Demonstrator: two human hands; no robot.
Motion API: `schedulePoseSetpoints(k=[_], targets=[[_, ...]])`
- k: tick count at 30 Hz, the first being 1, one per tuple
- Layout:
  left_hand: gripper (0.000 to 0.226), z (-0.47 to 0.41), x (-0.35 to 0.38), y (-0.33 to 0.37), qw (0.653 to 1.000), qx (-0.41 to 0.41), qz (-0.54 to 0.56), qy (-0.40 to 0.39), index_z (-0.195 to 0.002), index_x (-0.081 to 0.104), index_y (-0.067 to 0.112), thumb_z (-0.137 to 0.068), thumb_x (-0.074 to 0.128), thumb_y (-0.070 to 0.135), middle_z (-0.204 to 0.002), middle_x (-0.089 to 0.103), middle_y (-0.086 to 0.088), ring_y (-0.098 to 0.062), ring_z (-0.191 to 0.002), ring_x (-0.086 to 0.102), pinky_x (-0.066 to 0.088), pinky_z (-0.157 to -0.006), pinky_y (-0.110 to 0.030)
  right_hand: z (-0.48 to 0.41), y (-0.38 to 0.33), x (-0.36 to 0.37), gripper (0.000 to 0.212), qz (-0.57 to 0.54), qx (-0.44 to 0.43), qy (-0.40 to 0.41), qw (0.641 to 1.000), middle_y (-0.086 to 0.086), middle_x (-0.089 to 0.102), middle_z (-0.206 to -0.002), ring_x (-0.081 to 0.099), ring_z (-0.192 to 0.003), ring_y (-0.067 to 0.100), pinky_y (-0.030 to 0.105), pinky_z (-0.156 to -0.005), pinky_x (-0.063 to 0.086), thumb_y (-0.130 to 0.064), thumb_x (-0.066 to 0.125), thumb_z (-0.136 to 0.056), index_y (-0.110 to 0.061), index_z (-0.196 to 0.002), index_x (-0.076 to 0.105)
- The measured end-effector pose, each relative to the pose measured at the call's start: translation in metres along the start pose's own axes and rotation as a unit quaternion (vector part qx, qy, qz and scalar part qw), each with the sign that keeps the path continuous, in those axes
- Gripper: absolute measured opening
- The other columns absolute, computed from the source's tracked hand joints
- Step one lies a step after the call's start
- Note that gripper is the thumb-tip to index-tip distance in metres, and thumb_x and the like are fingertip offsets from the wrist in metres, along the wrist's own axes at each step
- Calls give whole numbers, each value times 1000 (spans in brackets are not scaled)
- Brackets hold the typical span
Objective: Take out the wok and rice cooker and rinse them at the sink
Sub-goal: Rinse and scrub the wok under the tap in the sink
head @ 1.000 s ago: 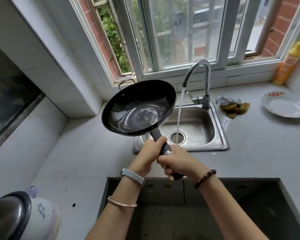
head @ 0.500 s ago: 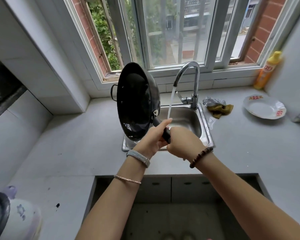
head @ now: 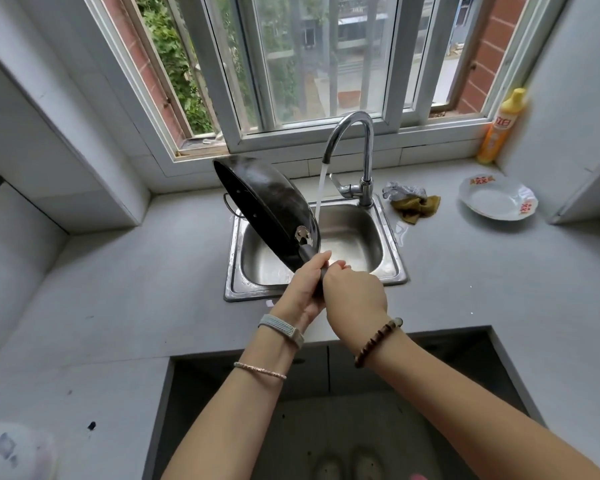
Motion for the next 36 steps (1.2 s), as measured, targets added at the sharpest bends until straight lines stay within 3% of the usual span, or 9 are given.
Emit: schedulePoseSetpoints(k=[5,13,19,23,30,34,36], targets=[[23,-2,-7,-9,1000,-21,-9,-11,-74,49,13,-95,54,22,-68,65,-2,-12,-60,66,54,-57,-22,-1,-3,10,45,-10,11,-21,1000,11,56,-125,60,-112,28,32,-86,47,0,44,-93,3,-137,36],[25,-16,-11,-12,999,-33,-22,-30,-73,46,14,-95,53,23,-67,62,-2,-12,-59,63,54,-62,-23,-15,-4,25,46,-5,42,-37,998,13,55,-127,60,-111,28,31,-80,48,2,44,-92,4,-137,35],[32,-23,-8,-17,997,-34,-5,-63,-65,43,15,-95,52,19,-62,61,-2,-15,-66,62,43,-95,-33,-19,0,37,49,-20,64,-49,997,14,52,-130,58,-114,28,31,-81,50,1,46,-93,5,-139,30],[32,-28,-4,-22,996,-35,10,-77,-64,44,14,-95,52,20,-64,60,-2,-20,-80,56,43,-94,-34,-22,7,38,48,-23,80,-49,995,14,52,-132,56,-116,27,31,-83,49,0,45,-94,6,-139,30],[29,-31,4,-30,994,-53,42,-82,-69,46,12,-97,47,22,-59,59,-1,-17,-68,67,54,-75,-28,-32,13,43,46,-13,86,-45,995,14,51,-132,55,-119,28,33,-85,49,-1,41,-96,5,-140,31],[27,-40,-4,-35,993,-65,76,-60,-70,52,11,-94,52,23,-64,62,-1,-18,-78,62,48,-91,-30,-34,13,61,42,-25,64,-75,995,12,53,-132,54,-119,27,34,-87,48,-6,45,-95,0,-136,39],[37,-43,-8,-36,992,-67,95,-53,-63,61,9,-95,51,23,-64,63,-2,-18,-74,64,46,-94,-30,-40,11,65,43,-23,59,-88,994,13,52,-133,55,-117,27,35,-88,48,-6,45,-95,-1,-138,38]])
Point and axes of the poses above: each hand's wrist, its own z-axis away from the middle knuckle, its own x-axis out of the palm, y = z × x, the point moved 6 cm from there along -z, towards the middle knuckle
